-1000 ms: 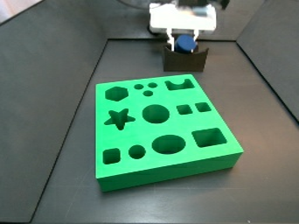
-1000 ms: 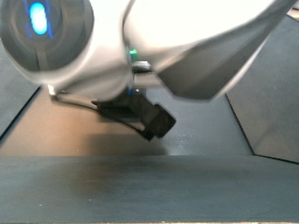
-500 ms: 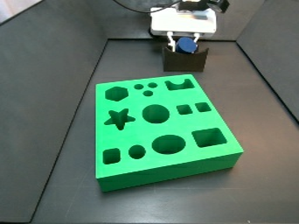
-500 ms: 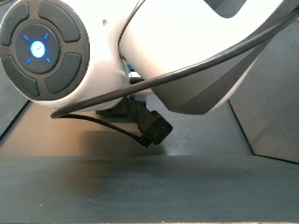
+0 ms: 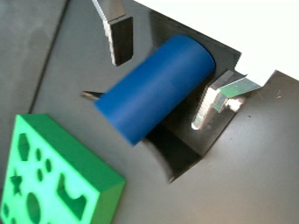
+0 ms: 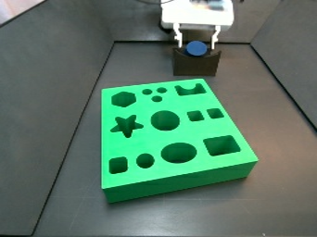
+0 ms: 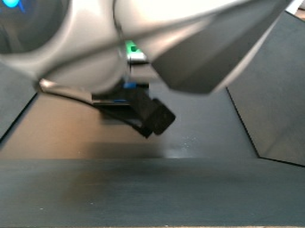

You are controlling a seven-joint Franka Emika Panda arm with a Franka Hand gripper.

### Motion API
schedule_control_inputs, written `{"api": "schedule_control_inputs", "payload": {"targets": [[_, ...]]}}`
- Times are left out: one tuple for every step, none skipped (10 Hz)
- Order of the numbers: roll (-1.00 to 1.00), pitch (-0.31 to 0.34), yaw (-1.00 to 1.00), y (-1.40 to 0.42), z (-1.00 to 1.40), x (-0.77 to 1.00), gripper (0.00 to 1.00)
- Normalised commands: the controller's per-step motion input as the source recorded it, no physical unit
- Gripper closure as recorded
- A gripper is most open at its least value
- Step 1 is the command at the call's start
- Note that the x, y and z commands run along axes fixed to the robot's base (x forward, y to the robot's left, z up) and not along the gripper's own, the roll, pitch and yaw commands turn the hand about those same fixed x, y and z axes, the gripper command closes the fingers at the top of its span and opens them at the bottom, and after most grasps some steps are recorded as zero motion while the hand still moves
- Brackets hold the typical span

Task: Pick up the oval object. Move up. Place the oval object on the fixture. Regrasp the oval object. Move to above the board. Insert the oval object.
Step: Regrasp the oval object.

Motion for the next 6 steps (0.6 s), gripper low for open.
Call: {"api": "schedule_control_inputs", "payload": {"targets": [[0.00, -0.031, 0.06, -0.01, 1.00, -0.05, 0.00], [0.00, -0.032, 0.06, -0.01, 0.96, -0.05, 0.00], [-0.02, -0.032, 0.06, 0.00, 0.66, -0.05, 0.00], [-0.03, -0.029, 0.06, 0.00, 0.47, -0.05, 0.00], [-0.03, -0.025, 0.06, 0.00, 0.27, -0.05, 0.00], [1.00, 0.054, 0.02, -1.00, 0.94, -0.10, 0.00]]}}
